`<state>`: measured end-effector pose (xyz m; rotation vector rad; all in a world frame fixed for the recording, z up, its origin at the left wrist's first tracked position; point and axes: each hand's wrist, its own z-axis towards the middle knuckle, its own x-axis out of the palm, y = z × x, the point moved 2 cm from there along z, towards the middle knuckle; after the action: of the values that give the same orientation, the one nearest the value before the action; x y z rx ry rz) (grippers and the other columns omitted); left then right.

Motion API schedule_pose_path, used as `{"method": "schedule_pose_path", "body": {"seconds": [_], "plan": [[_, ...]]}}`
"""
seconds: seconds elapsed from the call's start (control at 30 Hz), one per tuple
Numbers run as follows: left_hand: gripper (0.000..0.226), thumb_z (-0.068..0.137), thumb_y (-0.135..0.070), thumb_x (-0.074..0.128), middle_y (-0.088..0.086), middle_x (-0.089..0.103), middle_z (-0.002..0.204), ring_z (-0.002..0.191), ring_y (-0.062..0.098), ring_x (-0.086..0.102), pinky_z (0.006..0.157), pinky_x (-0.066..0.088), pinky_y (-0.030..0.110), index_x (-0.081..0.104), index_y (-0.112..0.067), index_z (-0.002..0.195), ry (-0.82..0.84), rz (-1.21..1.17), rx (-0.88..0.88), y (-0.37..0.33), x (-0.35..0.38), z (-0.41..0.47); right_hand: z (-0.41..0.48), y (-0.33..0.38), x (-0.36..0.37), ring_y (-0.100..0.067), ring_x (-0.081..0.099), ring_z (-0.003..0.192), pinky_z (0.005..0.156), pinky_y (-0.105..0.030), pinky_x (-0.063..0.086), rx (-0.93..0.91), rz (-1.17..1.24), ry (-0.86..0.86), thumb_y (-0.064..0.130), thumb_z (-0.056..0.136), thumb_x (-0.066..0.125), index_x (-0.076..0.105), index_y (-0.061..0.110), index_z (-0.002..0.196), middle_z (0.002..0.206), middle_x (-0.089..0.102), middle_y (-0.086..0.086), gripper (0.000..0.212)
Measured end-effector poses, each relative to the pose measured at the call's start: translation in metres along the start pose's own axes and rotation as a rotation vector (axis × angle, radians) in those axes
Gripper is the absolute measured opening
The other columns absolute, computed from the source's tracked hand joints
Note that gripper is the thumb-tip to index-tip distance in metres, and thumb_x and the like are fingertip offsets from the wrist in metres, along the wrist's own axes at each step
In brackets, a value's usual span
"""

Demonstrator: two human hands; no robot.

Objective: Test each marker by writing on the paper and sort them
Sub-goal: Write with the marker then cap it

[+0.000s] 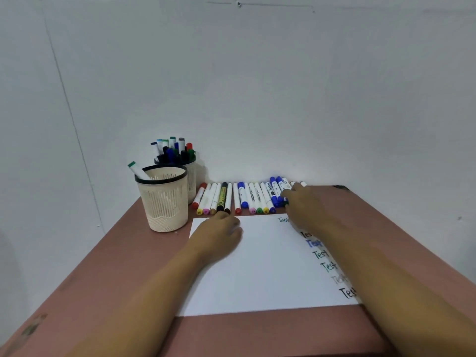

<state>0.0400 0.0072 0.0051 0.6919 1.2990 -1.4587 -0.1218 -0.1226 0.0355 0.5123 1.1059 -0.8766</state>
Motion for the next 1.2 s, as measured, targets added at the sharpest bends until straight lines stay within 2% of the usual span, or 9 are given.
{"method": "schedule_pose_path", "body": {"seconds": [0.13,0.3,0.43,0.5,0.57,0.77,0.87,1.03,1.2], "plan": [[0.032,0.097,-0.031,0.042,0.002,0.048,0.128,0.112,0.019,0.051,0.093,0.039,0.027,0.059,-0.009,0.115,-0.008,-0.001,0.005,0.002,0.001,0.0,0.012,-0.002,0.009,-0.027,0.039,0.123,0.092,-0.035,0.037,-0.123,-0.277,0.017,0.013,0.093,0.045,0.04,0.024,0.14,0.143,0.038,-0.006,0.049],[0.031,0.097,-0.032,0.043,0.0,0.047,0.129,0.114,0.019,0.05,0.095,0.039,0.027,0.059,-0.014,0.117,-0.021,-0.018,0.011,0.003,0.002,0.002,0.024,0.0,0.017,-0.027,0.044,0.119,0.093,-0.038,0.036,-0.195,-0.396,0.026,0.012,0.091,0.049,0.051,0.02,0.128,0.127,0.052,-0.005,0.038],[0.031,0.097,-0.03,0.043,0.001,0.049,0.126,0.11,0.02,0.051,0.093,0.04,0.029,0.06,-0.01,0.112,-0.034,-0.011,0.023,0.004,0.003,0.002,0.02,0.004,0.018,-0.022,0.059,0.085,0.068,-0.031,0.044,-0.21,-0.384,-0.097,0.02,0.056,0.085,0.066,0.023,0.087,0.086,0.063,0.002,0.037],[0.03,0.096,-0.03,0.044,0.001,0.049,0.126,0.111,0.019,0.051,0.094,0.04,0.028,0.06,-0.011,0.113,-0.043,-0.02,0.027,0.005,0.004,0.002,0.021,0.002,0.021,-0.021,0.058,0.062,0.052,-0.027,0.042,-0.237,-0.325,-0.166,0.013,0.025,0.09,0.064,0.022,0.065,0.063,0.058,0.003,0.048],[0.029,0.096,-0.031,0.044,-0.001,0.049,0.127,0.113,0.017,0.05,0.094,0.039,0.026,0.06,-0.016,0.117,-0.058,-0.053,0.029,0.005,0.004,0.003,0.02,0.001,0.023,-0.022,0.057,0.056,0.047,-0.026,0.039,-0.221,-0.269,-0.212,0.009,0.021,0.088,0.063,0.02,0.062,0.06,0.056,0.002,0.05],[0.03,0.096,-0.029,0.044,-0.007,0.052,0.123,0.112,0.013,0.053,0.089,0.044,0.029,0.059,-0.018,0.12,-0.211,-0.063,0.073,0.005,-0.006,0.003,0.008,0.001,0.003,-0.024,0.06,0.056,0.043,-0.027,0.044,-0.164,0.114,-0.542,-0.002,0.058,0.083,0.071,0.01,0.078,0.071,0.065,-0.005,0.026],[0.035,0.097,-0.027,0.046,-0.006,0.048,0.133,0.116,0.009,0.05,0.09,0.042,0.024,0.052,-0.018,0.131,-0.306,-0.103,0.106,0.004,-0.011,0.005,-0.009,0.006,-0.017,-0.023,0.062,0.071,0.058,-0.025,0.047,-0.102,0.452,-0.701,0.001,0.084,0.062,0.07,0.004,0.095,0.086,0.068,-0.008,0.014],[0.056,0.093,-0.031,0.056,0.002,0.036,0.146,0.134,0.016,0.034,0.101,0.026,0.017,0.037,-0.013,0.143,-0.347,-0.069,0.21,-0.004,-0.011,0.004,-0.039,0.03,-0.036,-0.001,0.058,0.078,0.069,-0.005,0.041,0.001,0.949,-0.464,0.006,0.093,0.056,0.068,0.013,0.102,0.089,0.064,0.01,0.017],[0.039,0.097,-0.033,0.047,0.003,0.052,0.12,0.109,0.019,0.049,0.085,0.038,0.026,0.05,-0.013,0.13,-0.31,0.008,0.176,-0.003,-0.011,0.002,-0.046,0.035,-0.025,-0.001,0.06,0.074,0.068,-0.012,0.044,0.136,1.219,-0.29,0.007,0.095,0.053,0.065,0.014,0.1,0.08,0.061,0.009,0.015]]}}
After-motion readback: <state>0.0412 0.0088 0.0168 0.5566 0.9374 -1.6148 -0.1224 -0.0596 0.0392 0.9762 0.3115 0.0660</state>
